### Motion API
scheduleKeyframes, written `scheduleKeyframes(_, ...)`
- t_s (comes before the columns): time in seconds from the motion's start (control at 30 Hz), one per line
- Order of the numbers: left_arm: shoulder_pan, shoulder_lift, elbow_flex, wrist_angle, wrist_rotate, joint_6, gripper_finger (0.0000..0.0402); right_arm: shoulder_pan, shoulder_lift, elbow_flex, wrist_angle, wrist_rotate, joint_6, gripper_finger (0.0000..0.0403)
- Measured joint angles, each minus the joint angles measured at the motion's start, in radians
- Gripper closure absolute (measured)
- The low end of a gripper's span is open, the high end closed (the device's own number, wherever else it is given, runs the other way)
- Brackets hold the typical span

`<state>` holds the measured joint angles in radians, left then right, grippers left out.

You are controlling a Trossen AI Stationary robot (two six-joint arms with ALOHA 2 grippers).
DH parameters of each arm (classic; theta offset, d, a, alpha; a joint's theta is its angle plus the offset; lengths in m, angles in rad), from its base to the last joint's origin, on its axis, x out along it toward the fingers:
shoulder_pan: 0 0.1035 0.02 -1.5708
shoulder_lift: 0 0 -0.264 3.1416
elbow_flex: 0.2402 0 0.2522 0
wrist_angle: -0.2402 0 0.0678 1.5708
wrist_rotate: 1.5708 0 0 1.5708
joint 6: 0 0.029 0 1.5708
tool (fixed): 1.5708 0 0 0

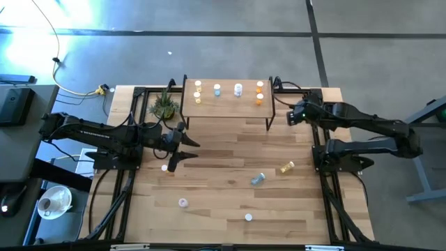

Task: Pick and place medicine bottles onto shelf by color
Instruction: Put the right transparent pill bottle on the shelf

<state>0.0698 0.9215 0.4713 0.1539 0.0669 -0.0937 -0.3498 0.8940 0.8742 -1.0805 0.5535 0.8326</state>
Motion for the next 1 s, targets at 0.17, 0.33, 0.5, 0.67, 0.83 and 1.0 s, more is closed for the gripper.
scheduleKeyframes(0.17,-0.007,0.0,0.0,-0.01,0.0,0.0,0.0216,-0.064,0.0,-0.028,0.018,-0.033,-0.025,0.0162)
scheduleKeyframes(0.33,-0.028,0.0,0.0,-0.021,0.0,0.0,0.0216,-0.107,-0.013,-0.149,0.133,-0.099,-0.075,0.0162)
scheduleKeyframes(0.5,-0.04,0.0,0.0,-0.023,0.0,0.0,0.0216,-0.131,-0.018,-0.204,0.22,-0.1,-0.085,0.0162)
scheduleKeyframes(0.67,-0.04,0.0,0.0,-0.023,0.0,0.008,0.0216,-0.138,-0.016,-0.204,0.252,-0.09,-0.071,0.0162)
scheduleKeyframes(0.83,-0.04,0.0,0.0,-0.023,0.0,0.01,0.0216,-0.137,-0.016,-0.204,0.26,-0.054,0.0,0.0163)
scheduleKeyframes(1.0,-0.04,0.0,0.0,-0.034,0.0,0.01,0.0216,-0.137,0.0,-0.204,0.259,-0.039,0.051,0.0162)
